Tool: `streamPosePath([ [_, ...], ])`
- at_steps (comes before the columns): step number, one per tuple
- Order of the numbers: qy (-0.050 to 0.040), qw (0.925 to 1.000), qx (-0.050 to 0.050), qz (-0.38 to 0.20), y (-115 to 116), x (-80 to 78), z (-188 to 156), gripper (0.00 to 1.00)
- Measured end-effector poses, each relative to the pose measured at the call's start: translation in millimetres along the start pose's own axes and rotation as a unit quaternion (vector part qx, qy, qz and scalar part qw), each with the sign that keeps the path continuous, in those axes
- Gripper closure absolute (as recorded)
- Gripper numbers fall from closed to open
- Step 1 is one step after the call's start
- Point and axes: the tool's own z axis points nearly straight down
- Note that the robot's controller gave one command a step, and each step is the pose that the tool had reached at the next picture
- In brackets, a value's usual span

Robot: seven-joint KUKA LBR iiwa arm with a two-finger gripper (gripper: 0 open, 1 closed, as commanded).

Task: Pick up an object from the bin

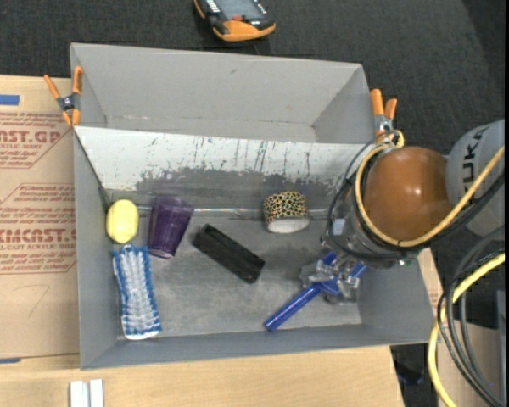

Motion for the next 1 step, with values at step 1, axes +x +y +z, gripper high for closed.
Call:
streamPosePath([
  [1, -0.0051, 0.9968, 0.008, -0.079, 17.0, -18.4, 0.6, 1.0],
])
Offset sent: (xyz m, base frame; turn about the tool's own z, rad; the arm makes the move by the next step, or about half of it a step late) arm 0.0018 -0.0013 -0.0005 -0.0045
